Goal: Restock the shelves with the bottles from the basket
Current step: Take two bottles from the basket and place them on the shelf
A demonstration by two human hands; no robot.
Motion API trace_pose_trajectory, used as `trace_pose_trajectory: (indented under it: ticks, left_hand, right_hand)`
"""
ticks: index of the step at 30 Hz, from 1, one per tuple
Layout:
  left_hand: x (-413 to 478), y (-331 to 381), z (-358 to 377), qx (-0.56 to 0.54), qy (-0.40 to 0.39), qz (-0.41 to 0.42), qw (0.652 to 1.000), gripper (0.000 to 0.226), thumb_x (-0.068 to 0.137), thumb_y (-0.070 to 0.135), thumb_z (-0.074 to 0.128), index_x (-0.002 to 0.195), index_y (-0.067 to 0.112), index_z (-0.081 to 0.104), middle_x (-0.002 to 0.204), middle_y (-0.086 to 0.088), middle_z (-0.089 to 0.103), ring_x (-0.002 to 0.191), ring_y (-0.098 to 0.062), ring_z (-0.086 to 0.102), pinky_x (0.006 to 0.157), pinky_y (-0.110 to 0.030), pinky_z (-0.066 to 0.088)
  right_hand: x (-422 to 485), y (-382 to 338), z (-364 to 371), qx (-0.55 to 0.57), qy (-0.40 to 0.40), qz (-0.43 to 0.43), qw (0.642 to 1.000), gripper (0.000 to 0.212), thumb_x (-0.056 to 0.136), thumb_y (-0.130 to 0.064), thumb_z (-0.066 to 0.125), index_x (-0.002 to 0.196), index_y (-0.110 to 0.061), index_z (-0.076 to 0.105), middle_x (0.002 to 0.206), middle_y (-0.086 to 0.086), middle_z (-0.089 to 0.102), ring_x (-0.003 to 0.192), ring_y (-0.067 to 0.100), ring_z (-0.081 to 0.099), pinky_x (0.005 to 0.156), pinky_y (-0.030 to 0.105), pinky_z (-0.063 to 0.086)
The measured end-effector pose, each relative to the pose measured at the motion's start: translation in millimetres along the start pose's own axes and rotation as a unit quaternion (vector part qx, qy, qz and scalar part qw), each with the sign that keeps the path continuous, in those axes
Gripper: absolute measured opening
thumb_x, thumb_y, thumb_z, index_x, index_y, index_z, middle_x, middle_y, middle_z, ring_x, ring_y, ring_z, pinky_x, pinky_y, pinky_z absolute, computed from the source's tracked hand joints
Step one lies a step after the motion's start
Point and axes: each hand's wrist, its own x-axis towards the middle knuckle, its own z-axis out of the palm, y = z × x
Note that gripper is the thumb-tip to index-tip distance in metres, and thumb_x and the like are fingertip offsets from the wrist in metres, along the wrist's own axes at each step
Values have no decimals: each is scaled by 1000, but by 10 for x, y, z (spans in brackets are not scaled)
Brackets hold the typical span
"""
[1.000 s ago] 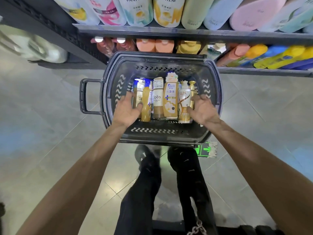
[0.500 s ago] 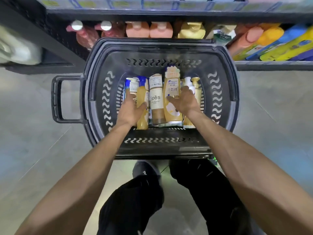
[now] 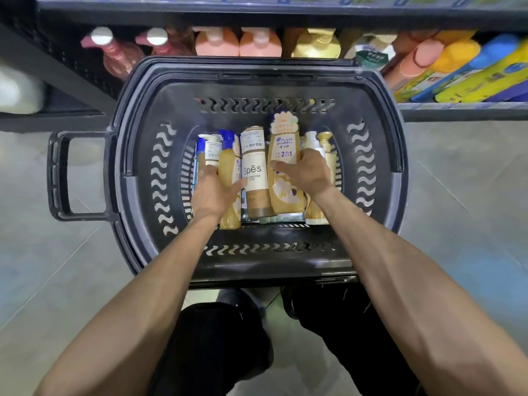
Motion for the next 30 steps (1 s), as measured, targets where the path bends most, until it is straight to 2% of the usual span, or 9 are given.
trace_pose_trajectory:
  ticks: [2,5,9,12,16,19,24,26,30]
  left_hand:
    - [8,-7,27,4,15,1,1000,63,83,47,80,125,9,53,120,-9,60,101,-26,64,82,-41,55]
    - [38,-27,37,4,22,7,1000,60,81,43,82,122,9,55,117,-8,60,94,-18,58,80,-36,51]
    - [72,-58,-3,-10,0,14,1000,52,83,37,82,121,10,58,118,-7,64,98,-19,63,82,-33,52]
    - [64,-74,-18,-23,-18,5,1000,47,87,32,80,123,10,59,119,-8,67,103,-22,66,89,-37,56]
    - [-6,-121,-9,-48,-52,-16,997,47,90,27,77,129,8,58,121,-9,70,106,-23,68,93,-39,57]
    - [-137,-186,-41,-98,-54,-26,993,48,91,23,76,132,8,54,121,-3,68,101,-17,64,84,-28,53]
    - [-438,-185,-384,-160,-49,-47,985,38,91,30,76,117,22,49,100,12,65,82,1,63,67,-16,48]
    - [-569,-68,-638,-188,-51,-44,980,37,89,31,78,113,26,49,94,16,66,81,3,65,68,-18,52]
    - [-842,259,-1247,-251,-70,-16,965,34,87,33,80,105,30,52,107,6,71,94,-11,69,83,-32,56]
  right_hand:
    - [11,43,-24,-8,-3,6,1000,37,77,-51,79,94,-18,73,86,-4,76,72,11,72,70,32,60]
    - [23,104,-91,-4,-12,24,1000,38,76,-52,79,94,-20,72,86,-6,75,74,11,71,73,36,60]
    - [-18,179,-216,10,-7,39,999,37,73,-56,80,91,-26,68,79,-14,71,67,-1,64,53,20,44]
    - [-77,233,-279,70,-10,63,996,34,70,-52,84,86,-31,62,71,-22,65,65,-8,60,52,14,40]
    - [-145,279,-342,150,-30,66,986,35,71,-40,88,86,-32,57,70,-21,68,68,-3,68,62,16,49]
    - [-267,264,-443,192,-69,74,976,38,72,-38,88,95,-31,59,69,-26,71,65,-6,69,51,11,49]
    - [-628,65,-693,226,-88,78,967,58,71,-28,90,118,-20,57,87,-14,76,72,-2,72,53,12,50]
    - [-819,-115,-816,234,-102,77,964,52,72,-21,89,114,-18,59,79,-14,76,68,-2,71,49,10,49]
    - [-1253,-589,-1042,228,-100,61,967,38,72,-20,88,103,-20,65,68,-20,73,57,-6,67,44,9,45]
